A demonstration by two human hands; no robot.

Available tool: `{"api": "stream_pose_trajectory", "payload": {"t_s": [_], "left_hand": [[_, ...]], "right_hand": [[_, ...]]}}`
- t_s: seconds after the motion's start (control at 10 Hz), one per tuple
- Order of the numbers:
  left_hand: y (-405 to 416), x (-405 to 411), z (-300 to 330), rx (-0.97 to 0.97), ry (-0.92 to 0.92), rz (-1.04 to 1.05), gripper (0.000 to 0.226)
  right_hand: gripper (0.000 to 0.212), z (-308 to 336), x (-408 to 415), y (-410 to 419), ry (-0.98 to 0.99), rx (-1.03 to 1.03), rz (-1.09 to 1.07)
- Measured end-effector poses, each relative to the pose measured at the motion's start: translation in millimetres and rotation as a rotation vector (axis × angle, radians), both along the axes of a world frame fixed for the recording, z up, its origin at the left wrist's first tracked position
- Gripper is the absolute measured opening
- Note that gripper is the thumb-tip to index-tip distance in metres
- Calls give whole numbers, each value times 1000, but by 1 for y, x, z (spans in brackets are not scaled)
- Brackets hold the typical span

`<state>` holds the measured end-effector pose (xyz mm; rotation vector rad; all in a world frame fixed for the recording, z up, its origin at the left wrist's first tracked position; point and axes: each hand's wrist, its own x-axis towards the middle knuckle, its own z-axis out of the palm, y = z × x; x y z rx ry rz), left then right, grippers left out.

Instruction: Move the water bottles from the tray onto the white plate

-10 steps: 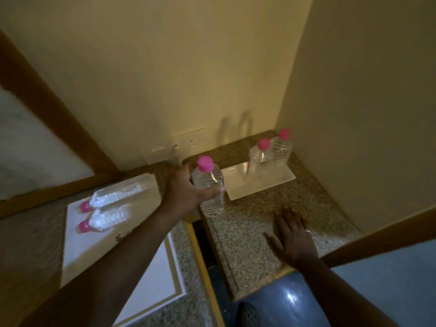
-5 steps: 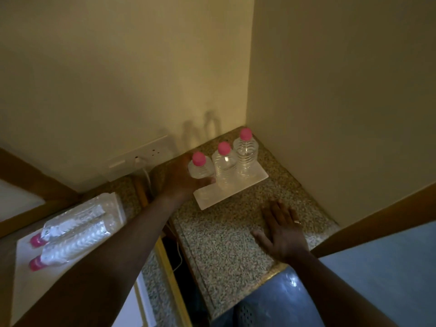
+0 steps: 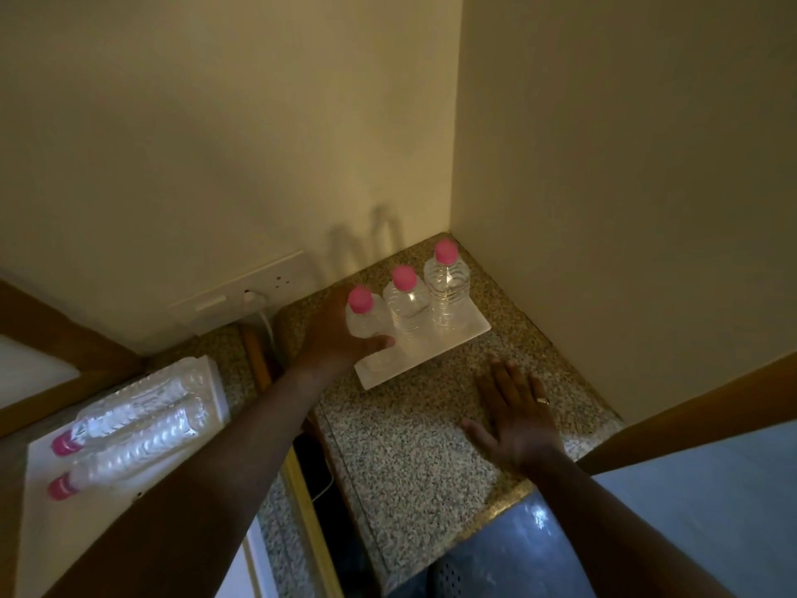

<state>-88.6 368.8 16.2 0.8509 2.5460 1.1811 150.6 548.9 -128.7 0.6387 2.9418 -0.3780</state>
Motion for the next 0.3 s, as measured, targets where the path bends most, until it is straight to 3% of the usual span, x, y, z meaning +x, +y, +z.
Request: {"api": "stream_pose_trajectory", "payload": {"t_s": [0.2,0.3], "left_hand": [[-15,0,-9,-42,49,-64,86],[-33,-1,-4,-135,65,-84,109]], "right_hand": [[87,4,-1,1,-45,10,10],[93,10,-4,-4,-36,-28,1]]}}
